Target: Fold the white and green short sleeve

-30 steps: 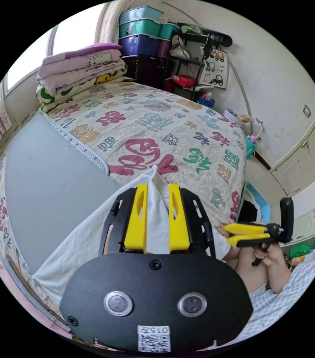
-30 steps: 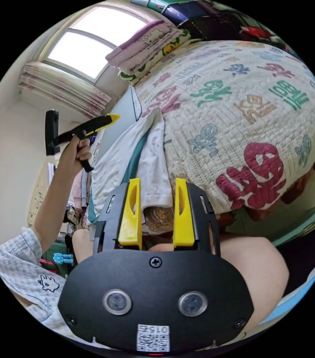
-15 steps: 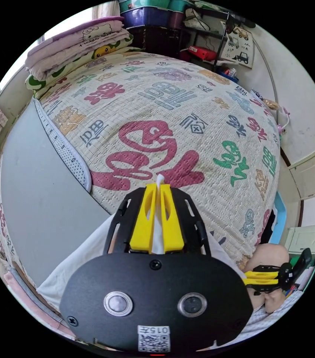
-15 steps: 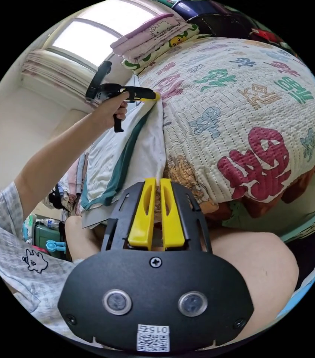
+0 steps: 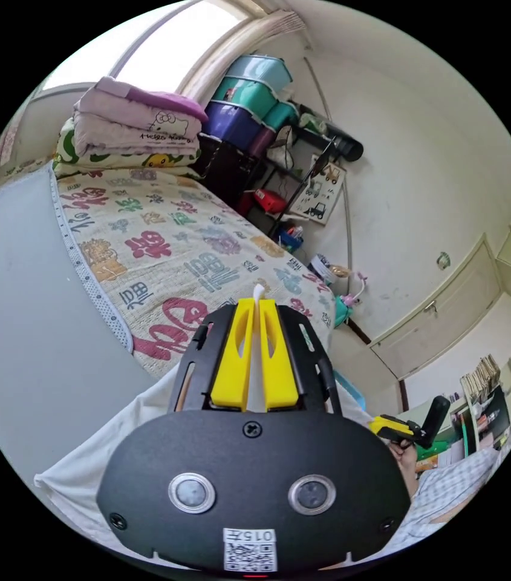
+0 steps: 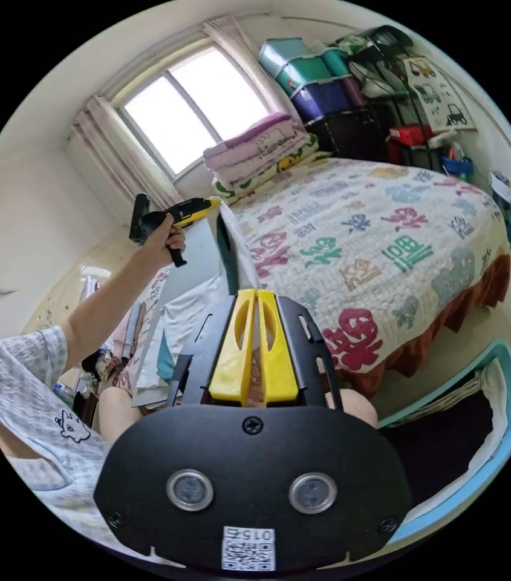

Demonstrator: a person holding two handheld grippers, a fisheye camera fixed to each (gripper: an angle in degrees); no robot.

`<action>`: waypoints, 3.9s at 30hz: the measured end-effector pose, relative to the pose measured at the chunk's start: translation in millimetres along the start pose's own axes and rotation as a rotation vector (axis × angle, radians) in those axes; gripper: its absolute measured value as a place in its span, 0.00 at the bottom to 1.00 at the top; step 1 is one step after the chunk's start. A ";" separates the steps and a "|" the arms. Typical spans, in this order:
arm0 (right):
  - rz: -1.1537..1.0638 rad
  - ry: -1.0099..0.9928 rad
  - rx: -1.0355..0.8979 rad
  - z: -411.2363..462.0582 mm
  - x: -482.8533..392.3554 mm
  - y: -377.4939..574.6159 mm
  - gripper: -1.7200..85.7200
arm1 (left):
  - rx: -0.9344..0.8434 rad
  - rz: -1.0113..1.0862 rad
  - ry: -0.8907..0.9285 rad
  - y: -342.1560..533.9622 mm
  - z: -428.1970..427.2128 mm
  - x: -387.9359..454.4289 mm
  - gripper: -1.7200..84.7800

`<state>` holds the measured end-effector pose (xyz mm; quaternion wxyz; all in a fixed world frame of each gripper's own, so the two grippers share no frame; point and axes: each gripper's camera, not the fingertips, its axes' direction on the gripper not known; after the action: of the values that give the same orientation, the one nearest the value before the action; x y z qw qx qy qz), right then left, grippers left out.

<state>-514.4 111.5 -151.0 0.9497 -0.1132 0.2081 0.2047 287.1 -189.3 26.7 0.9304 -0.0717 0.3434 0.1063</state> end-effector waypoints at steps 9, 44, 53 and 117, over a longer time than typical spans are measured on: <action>-0.380 -0.486 -0.336 147.2 -150.6 55.1 0.02 | 0.013 -0.003 -0.378 154.2 -180.8 -109.2 0.02; -0.624 -0.143 -0.661 328.2 -307.2 133.5 0.03 | -0.065 -0.304 -0.427 312.1 -199.2 -283.3 0.03; -0.601 -0.218 -0.673 313.8 -335.5 117.7 0.02 | -0.133 -0.254 -0.524 307.8 -181.0 -288.1 0.02; -0.255 -0.325 0.000 -229.5 -189.6 10.2 0.04 | 0.279 0.253 -0.028 154.6 -248.6 1.8 0.08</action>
<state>-756.2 -13.1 -272.4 0.9891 -0.1039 0.0362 0.0983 95.1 -90.9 -171.2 0.9152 0.1030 0.3483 0.1746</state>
